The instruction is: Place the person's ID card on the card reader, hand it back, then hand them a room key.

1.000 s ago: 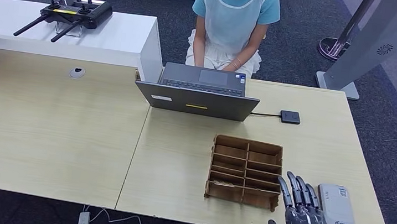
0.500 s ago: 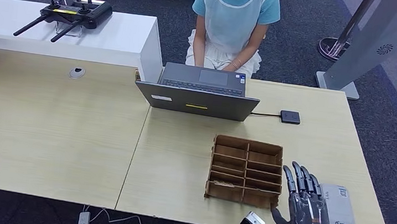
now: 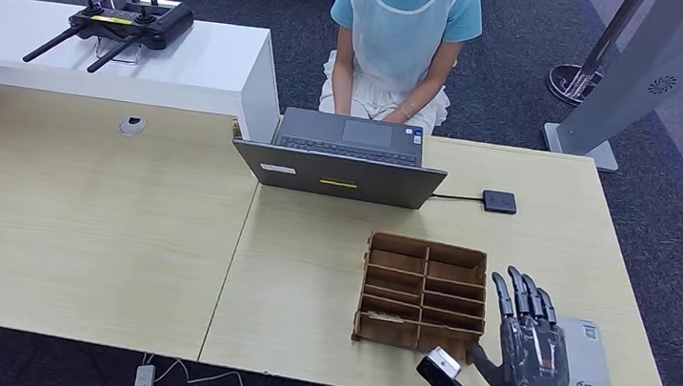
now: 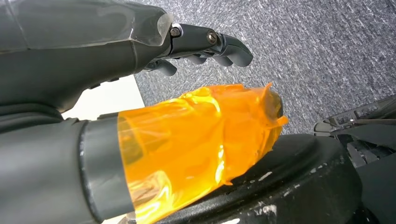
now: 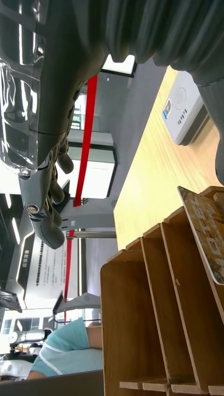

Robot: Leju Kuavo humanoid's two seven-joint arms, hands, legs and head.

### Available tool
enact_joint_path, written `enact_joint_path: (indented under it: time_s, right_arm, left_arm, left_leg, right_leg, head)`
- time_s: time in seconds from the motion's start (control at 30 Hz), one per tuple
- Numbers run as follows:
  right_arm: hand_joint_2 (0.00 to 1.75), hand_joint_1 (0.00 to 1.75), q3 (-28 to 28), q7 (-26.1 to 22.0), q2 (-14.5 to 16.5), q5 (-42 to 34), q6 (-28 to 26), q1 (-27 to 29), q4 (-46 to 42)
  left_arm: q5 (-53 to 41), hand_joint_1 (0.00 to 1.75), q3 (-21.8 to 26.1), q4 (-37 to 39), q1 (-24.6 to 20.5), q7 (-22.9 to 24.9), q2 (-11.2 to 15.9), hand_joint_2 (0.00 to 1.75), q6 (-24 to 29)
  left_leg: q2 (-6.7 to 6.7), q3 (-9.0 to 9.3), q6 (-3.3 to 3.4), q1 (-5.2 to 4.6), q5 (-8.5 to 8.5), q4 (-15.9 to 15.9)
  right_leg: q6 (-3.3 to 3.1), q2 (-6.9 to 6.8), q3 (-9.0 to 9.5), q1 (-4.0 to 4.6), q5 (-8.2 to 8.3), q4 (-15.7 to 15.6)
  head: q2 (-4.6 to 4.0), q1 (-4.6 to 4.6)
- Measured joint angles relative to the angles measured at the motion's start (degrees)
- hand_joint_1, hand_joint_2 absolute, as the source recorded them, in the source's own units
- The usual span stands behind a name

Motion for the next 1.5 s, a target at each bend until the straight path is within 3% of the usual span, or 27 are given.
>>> enact_joint_path:
  time_s: [0.73,0.97,1.07,1.13,1.5]
  right_arm:
    - [1.75,0.03,-0.2,-2.2,0.6,-1.1,3.3,-0.7,0.8]
    - [1.75,0.36,-0.1,-2.5,0.6,-1.2,3.6,-1.0,0.9]
    - [1.75,0.78,0.0,-2.6,0.7,-1.2,3.7,-1.3,1.0]
    - [1.75,0.93,0.1,-2.6,0.7,-1.2,3.7,-1.4,1.0]
    - [1.75,0.76,0.2,-2.8,1.1,-1.2,3.9,-2.2,1.5]
  left_arm:
    - [1.0,0.00,0.0,0.0,0.1,-0.5,0.0,0.00,0.4]
    - [1.2,0.00,0.0,0.0,0.1,-0.6,0.0,0.00,0.6]
    - [1.2,0.00,0.0,0.0,0.1,-0.6,0.0,0.00,0.8]
    - [1.2,0.00,0.0,0.0,0.1,-0.6,0.0,0.00,0.8]
    - [1.3,0.00,0.0,0.0,0.2,-0.6,0.0,0.00,0.9]
  left_leg:
    - [0.00,0.00,0.00,0.00,0.00,0.0]
    - [0.00,0.00,0.00,0.00,0.00,0.0]
    - [0.00,0.00,0.00,0.00,0.00,0.0]
    - [0.00,0.00,0.00,0.00,0.00,0.0]
    - [0.00,0.00,0.00,0.00,0.00,0.0]
  right_leg:
    - [0.00,0.00,0.00,0.00,0.00,0.0]
    - [0.00,0.00,0.00,0.00,0.00,0.0]
    - [0.00,0.00,0.00,0.00,0.00,0.0]
    - [0.00,0.00,0.00,0.00,0.00,0.0]
    - [0.00,0.00,0.00,0.00,0.00,0.0]
  head:
    - [0.00,0.00]
    - [0.01,0.00]
    - [0.01,0.00]
    - [0.01,0.00]
    - [0.00,0.00]
